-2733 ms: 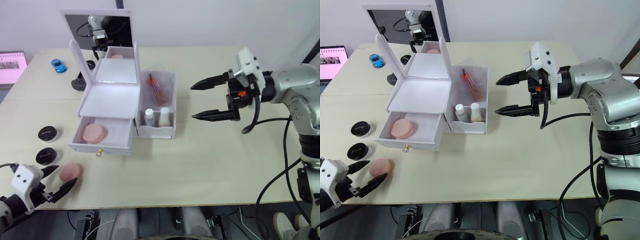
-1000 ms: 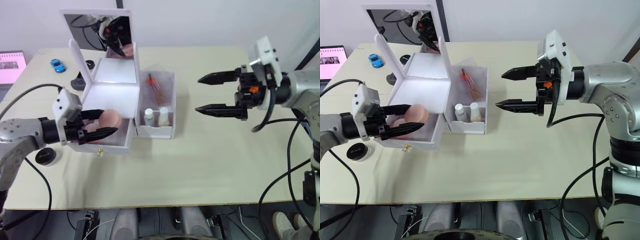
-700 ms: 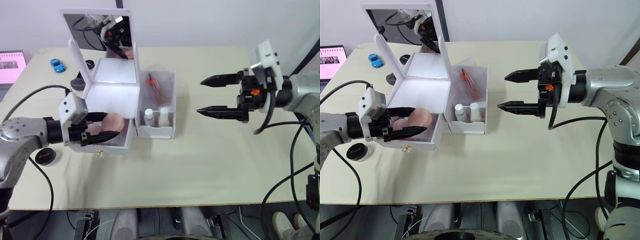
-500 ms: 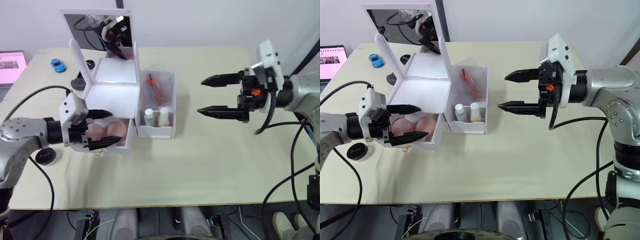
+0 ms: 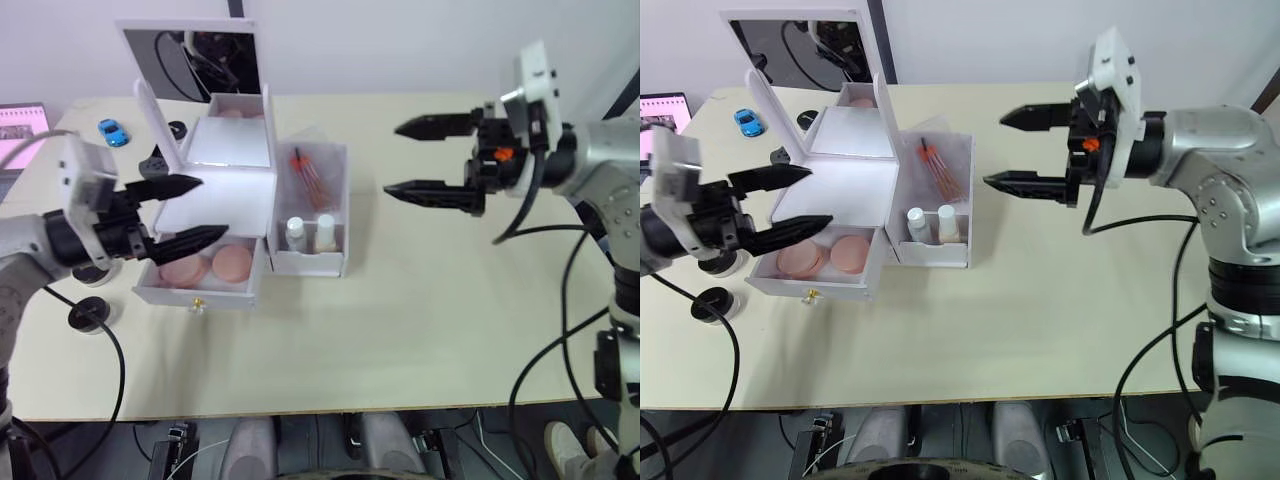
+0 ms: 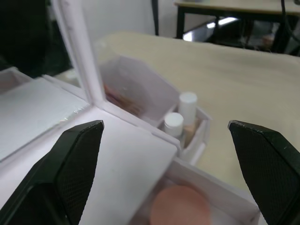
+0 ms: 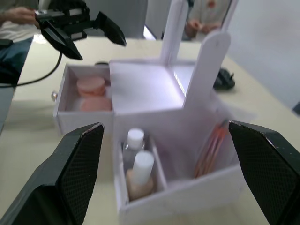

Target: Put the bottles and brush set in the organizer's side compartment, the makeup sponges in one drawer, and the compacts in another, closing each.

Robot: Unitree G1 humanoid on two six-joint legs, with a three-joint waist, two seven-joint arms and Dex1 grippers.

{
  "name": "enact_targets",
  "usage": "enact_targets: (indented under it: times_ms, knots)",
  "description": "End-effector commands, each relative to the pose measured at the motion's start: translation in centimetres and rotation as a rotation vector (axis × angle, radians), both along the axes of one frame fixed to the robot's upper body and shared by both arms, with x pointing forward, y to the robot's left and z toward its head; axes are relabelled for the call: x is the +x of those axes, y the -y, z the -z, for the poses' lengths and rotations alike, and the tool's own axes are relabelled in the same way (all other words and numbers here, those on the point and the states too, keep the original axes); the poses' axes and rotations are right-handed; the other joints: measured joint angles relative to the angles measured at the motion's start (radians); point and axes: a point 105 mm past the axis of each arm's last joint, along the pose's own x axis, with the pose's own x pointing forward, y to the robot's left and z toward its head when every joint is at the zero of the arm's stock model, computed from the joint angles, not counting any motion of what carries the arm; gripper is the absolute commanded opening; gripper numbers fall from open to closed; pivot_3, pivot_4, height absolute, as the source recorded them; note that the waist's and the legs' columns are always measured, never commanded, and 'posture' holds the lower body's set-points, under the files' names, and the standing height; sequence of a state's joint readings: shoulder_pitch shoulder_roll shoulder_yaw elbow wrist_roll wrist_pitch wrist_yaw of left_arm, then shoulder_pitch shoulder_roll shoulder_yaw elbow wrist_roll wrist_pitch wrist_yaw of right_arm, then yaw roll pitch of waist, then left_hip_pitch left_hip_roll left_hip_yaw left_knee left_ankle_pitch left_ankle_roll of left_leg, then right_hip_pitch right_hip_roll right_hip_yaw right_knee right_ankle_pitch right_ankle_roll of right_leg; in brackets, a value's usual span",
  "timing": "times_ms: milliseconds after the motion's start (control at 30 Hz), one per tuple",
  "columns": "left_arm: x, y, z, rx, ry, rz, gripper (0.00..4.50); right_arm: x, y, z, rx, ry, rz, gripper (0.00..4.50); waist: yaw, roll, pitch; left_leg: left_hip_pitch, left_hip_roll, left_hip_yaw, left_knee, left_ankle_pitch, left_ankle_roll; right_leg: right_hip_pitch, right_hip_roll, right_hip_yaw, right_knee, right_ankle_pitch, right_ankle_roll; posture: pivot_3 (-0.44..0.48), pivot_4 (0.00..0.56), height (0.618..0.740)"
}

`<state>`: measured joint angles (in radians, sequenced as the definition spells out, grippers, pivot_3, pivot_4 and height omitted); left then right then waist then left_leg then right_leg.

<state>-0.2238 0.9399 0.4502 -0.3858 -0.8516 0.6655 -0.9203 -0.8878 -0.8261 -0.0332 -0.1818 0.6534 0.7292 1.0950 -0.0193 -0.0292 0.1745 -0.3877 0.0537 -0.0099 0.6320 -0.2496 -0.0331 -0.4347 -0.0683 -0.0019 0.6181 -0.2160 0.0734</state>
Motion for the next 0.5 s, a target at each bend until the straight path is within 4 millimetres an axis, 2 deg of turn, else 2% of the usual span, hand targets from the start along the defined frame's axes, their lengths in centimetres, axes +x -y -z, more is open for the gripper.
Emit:
enact_targets:
  times_ms: [33,133,333,433,500]
  knots:
    - [-1.3,-1.8,-1.2,-0.080,0.055,-0.103,4.47,0.5,-0.6,-0.9,0.002,0.019,-0.031,4.50,0.000,0.000,0.000,0.000,0.000,0.000,0.000,0.000,0.000,0.000,0.000,0.001,0.000,0.000,0.000,0.000,0.150,0.725]
    - [-2.5,-4.1,-0.7,-0.184,0.045,-0.217,4.47,1.1,-1.3,-1.0,0.013,-0.020,-0.063,4.50,-0.002,0.000,0.000,0.000,0.002,0.000,0.000,0.000,0.000,0.000,0.001,0.001,0.000,0.000,0.000,0.000,0.150,0.725]
    - [-7.0,-7.8,4.8,-0.143,-0.037,-0.451,4.47,2.1,-2.6,-0.9,0.019,-0.012,-0.110,4.50,0.000,0.000,0.000,0.000,0.005,0.001,0.000,0.000,0.000,-0.001,0.004,0.001,-0.001,0.001,-0.002,0.000,0.150,0.725]
    - [-9.3,-8.3,7.4,-0.146,-0.103,-0.508,4.47,2.4,-2.9,-0.3,0.009,-0.017,-0.116,4.50,0.005,-0.001,-0.001,0.000,0.006,0.001,0.001,0.000,0.000,0.000,0.005,0.001,-0.002,0.001,-0.003,0.000,0.150,0.725]
    - [-10.5,-8.3,8.3,-0.169,-0.120,-0.529,4.47,2.4,-3.1,0.0,0.005,-0.017,-0.120,4.50,0.007,-0.001,-0.001,0.000,0.006,0.001,0.001,0.000,0.000,0.000,0.005,0.001,-0.002,0.002,-0.004,0.000,0.150,0.725]
